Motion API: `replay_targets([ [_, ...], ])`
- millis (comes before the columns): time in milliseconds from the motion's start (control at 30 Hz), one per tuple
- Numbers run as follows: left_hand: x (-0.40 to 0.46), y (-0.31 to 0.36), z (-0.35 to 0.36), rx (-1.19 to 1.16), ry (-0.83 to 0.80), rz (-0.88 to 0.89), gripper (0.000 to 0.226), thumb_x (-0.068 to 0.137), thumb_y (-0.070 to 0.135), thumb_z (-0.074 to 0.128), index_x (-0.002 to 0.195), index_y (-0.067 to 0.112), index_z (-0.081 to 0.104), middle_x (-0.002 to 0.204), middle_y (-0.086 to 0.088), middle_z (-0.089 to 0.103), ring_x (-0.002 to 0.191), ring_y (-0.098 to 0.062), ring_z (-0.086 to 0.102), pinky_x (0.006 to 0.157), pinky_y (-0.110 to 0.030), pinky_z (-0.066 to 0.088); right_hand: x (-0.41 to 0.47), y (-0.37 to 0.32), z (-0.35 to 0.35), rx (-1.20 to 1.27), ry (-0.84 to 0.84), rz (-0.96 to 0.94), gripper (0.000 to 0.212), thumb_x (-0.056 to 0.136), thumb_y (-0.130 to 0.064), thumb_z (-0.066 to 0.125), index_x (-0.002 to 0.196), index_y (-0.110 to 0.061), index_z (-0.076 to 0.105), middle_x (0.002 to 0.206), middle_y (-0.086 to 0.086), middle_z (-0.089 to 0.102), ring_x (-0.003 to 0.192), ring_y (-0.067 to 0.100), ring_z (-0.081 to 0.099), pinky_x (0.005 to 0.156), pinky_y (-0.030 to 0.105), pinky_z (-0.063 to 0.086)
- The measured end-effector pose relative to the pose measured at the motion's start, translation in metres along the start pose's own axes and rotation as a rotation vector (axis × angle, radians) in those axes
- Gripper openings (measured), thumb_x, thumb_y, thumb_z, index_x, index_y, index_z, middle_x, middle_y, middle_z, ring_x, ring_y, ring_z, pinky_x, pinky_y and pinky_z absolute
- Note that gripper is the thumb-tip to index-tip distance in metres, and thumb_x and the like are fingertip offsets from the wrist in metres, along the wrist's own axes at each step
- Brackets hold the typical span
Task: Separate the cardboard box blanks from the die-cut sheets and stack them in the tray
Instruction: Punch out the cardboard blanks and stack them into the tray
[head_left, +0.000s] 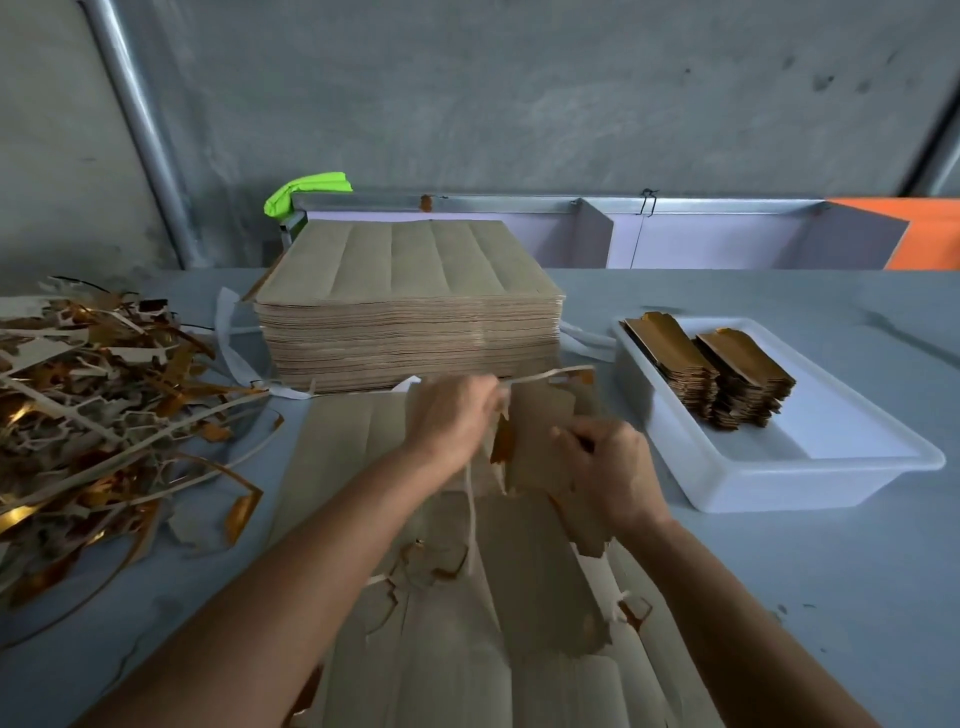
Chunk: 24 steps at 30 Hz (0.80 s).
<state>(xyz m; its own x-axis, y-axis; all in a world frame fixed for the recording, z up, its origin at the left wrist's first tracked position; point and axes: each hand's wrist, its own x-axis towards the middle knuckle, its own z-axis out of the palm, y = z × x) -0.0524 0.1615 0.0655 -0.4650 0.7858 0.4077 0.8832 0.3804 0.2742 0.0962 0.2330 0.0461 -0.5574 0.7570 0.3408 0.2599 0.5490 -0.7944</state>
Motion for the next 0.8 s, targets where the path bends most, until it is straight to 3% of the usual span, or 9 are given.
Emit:
replay_targets([
  [100,0.012,-0.032,-0.002,0.013,0.132,-0.222,0.031,0.100,0.019,0.039,0.093,0.001,0.063,0.087,-0.021,0.066,0.088,-0.038,0.062,0.069,-0.039,0.042,-0.005,0.009,-0.005,-0.019,-0.078,0.045,0.043,0.089,-0.011,0.061,0.048,-0.014,0.047,0.048,-0.004,0.043,0.045,0.010,0.037,0.045,0.016,0.034],
  [200,0.007,-0.067,-0.003,0.198,0.172,-0.402,0.028,0.101,0.013,0.037,0.098,0.001,0.062,0.094,-0.021,0.068,0.089,-0.037,0.064,0.067,-0.036,0.039,-0.003,0.020,-0.016,0.273,0.094,0.336,0.035,0.089,-0.018,0.063,0.055,-0.016,0.057,0.057,0.000,0.054,0.059,0.017,0.051,0.058,0.026,0.046],
  [300,-0.004,-0.081,0.000,0.249,0.081,-0.482,0.022,0.099,0.009,0.039,0.104,0.001,0.059,0.093,-0.016,0.065,0.087,-0.031,0.061,0.078,-0.038,0.048,-0.004,0.022,-0.024,0.624,0.270,0.697,0.020,0.090,-0.020,0.063,0.071,-0.014,0.062,0.077,0.008,0.062,0.075,0.023,0.060,0.079,0.043,0.054],
  [367,-0.005,-0.075,0.000,0.229,0.049,-0.490,0.023,0.098,0.011,0.044,0.119,0.004,0.052,0.108,-0.018,0.060,0.101,-0.032,0.056,0.086,-0.042,0.043,-0.004,0.022,-0.022,0.681,0.293,0.722,0.020,0.091,-0.019,0.061,0.072,-0.013,0.061,0.075,0.007,0.061,0.071,0.019,0.059,0.073,0.039,0.055],
  [433,-0.005,-0.062,-0.003,0.256,0.072,-0.400,0.041,0.095,0.013,0.052,0.134,0.010,0.040,0.123,-0.018,0.051,0.113,-0.032,0.047,0.092,-0.041,0.038,-0.003,0.018,-0.017,0.716,0.280,0.708,0.018,0.092,-0.020,0.061,0.076,-0.013,0.062,0.077,0.007,0.063,0.071,0.019,0.061,0.063,0.032,0.053],
  [567,-0.014,-0.019,-0.017,0.071,0.267,0.120,0.043,0.093,0.026,0.052,0.131,0.007,0.048,0.127,-0.016,0.053,0.112,-0.030,0.051,0.094,-0.038,0.041,-0.004,0.007,-0.009,0.740,0.233,0.718,0.012,0.093,-0.022,0.060,0.085,-0.013,0.062,0.094,0.015,0.066,0.088,0.029,0.066,0.080,0.043,0.056],
  [633,-0.023,0.001,-0.021,-0.175,-0.069,0.207,0.070,0.084,0.060,0.044,0.134,0.011,0.045,0.127,-0.008,0.056,0.109,-0.023,0.056,0.094,-0.037,0.047,-0.005,0.003,-0.008,0.743,0.230,0.705,0.012,0.093,-0.022,0.060,0.084,-0.013,0.062,0.098,0.017,0.066,0.092,0.031,0.065,0.085,0.048,0.055],
  [700,-0.031,0.011,-0.017,-0.233,-0.486,0.091,0.108,0.058,0.084,0.044,0.142,0.018,0.030,0.138,-0.002,0.048,0.116,-0.019,0.052,0.098,-0.041,0.046,-0.007,-0.001,-0.008,0.739,0.232,0.693,0.012,0.093,-0.023,0.059,0.085,-0.014,0.063,0.097,0.015,0.066,0.091,0.030,0.065,0.082,0.047,0.055],
  [800,-0.041,0.010,-0.004,-0.188,-0.671,0.016,0.119,0.044,0.081,0.061,0.140,0.020,0.026,0.136,-0.002,0.049,0.120,-0.020,0.049,0.100,-0.039,0.044,-0.008,-0.003,-0.008,0.758,0.235,0.682,0.015,0.093,-0.024,0.059,0.099,-0.010,0.064,0.098,0.012,0.066,0.091,0.026,0.065,0.081,0.044,0.056],
])
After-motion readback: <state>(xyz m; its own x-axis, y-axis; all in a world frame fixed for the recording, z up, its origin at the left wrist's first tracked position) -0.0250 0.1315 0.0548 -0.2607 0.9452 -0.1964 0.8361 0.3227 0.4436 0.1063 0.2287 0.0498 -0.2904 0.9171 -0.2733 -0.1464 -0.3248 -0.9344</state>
